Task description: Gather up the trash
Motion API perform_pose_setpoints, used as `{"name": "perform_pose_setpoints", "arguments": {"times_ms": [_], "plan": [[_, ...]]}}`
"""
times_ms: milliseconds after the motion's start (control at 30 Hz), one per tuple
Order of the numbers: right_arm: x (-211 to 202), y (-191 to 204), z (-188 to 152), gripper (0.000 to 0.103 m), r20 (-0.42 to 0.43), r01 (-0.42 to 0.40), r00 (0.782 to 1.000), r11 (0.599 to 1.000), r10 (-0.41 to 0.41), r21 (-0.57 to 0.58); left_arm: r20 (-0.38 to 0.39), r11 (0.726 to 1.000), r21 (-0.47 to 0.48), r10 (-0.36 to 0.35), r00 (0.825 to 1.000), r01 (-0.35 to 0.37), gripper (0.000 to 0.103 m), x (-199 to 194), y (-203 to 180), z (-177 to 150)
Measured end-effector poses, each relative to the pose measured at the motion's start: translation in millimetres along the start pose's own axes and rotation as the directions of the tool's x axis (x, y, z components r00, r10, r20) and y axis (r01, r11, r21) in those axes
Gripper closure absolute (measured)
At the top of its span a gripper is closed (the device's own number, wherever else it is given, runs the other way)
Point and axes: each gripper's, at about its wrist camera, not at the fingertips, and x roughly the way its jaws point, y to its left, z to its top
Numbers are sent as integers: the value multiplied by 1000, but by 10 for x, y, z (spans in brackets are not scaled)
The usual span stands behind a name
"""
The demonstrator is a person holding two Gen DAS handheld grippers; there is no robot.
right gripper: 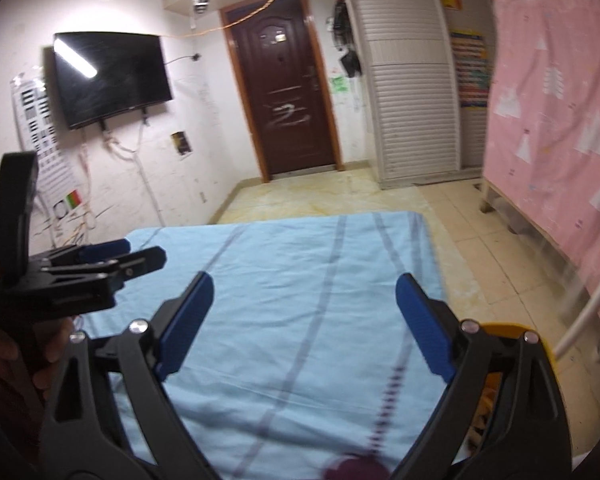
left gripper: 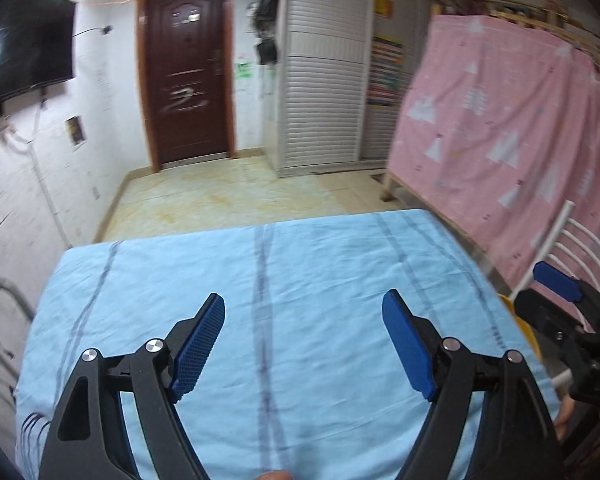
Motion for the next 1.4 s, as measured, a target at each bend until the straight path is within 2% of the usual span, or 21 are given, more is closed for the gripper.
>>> {"name": "perform_pose_setpoints", "arguments": {"times_ms": [233, 567, 1400], "plan": [[178, 377, 31, 14, -25, -61, 998, 997, 60, -47, -2, 996, -60, 73, 997, -73, 30, -91, 451, -107], [275, 595, 43, 14, -46, -81, 996, 994, 78, -77, -10, 989, -106, 105, 994, -106, 30, -129, 778, -203], [298, 622, 45, 14, -53, -80, 996, 993, 76, -85, -11, 986, -114, 125, 992, -125, 30, -168, 851, -217]]}}
